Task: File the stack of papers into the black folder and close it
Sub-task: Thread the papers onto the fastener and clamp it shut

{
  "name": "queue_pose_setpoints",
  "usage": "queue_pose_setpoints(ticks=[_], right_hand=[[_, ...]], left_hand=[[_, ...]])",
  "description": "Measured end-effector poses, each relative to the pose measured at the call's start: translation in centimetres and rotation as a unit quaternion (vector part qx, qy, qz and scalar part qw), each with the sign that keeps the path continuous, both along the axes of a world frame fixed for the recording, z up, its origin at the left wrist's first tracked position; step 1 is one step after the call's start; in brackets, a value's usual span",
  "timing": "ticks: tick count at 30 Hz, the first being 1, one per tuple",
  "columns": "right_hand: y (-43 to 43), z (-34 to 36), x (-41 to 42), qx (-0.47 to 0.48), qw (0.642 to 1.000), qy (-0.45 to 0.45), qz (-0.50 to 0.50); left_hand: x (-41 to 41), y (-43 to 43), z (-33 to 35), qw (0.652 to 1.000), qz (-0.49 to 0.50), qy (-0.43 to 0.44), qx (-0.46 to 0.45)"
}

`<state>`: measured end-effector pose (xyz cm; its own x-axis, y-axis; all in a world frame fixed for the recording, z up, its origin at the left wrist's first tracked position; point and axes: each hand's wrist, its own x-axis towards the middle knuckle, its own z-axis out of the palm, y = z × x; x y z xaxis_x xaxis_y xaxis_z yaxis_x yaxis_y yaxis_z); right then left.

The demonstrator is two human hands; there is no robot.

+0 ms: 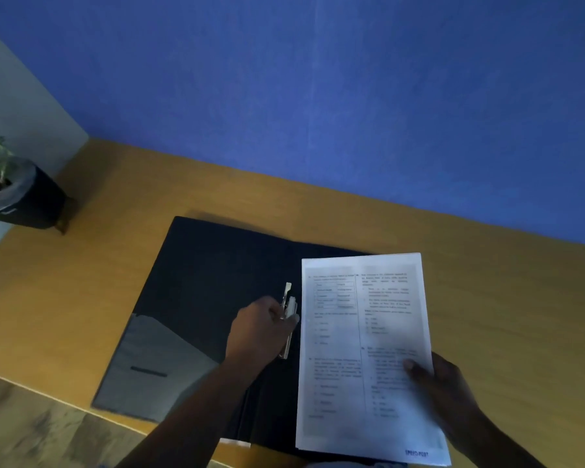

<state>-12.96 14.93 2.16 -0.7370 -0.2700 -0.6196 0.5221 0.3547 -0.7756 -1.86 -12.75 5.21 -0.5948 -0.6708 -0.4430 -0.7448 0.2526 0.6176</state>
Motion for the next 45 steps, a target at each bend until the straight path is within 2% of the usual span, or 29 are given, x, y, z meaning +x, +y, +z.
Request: queue_pose_setpoints(ticks=[4,7,15,24,35,41,45], right_hand=[[-0.9,-0.4,0.0,-0.011,1.0,-0.028,-0.004],[-1.4,-0.4,-0.5,-0.016,0.999,-0.04,-0.007],[-1.5,-0.7,-2.1,-0.017,0.999,-0.044,-0.006],[-1.1,0.2,-4.2,-0.032,0.999,-0.034,-0.023],[-2.4,-1.1,-5.3,0.017,1.0,-0.018,0.009],[-2.7,-1.3,-5.8,0.054,0.998,-0.019,0.035],[-2.9,-0.7,-6.0,0.146,0.98,0.033,0.13]], left_hand=[[-0.9,0.5,-0.5,0.995,-0.048,-0.066,-0.051],[-1.9,0.6,-0.7,0.991,-0.064,-0.082,-0.079],[-4.3,-0.1,-0.6,0.984,-0.099,-0.119,-0.084],[-7.1,0.4,-0.7,0.996,-0.07,-0.04,-0.043],[-7.6,-0.1,-1.5,0.997,-0.071,-0.017,0.015],[-6.9,-0.5,-1.8,0.998,-0.059,-0.005,-0.008],[-5.7,-0.8,-1.7,0.997,-0.032,0.007,-0.072]])
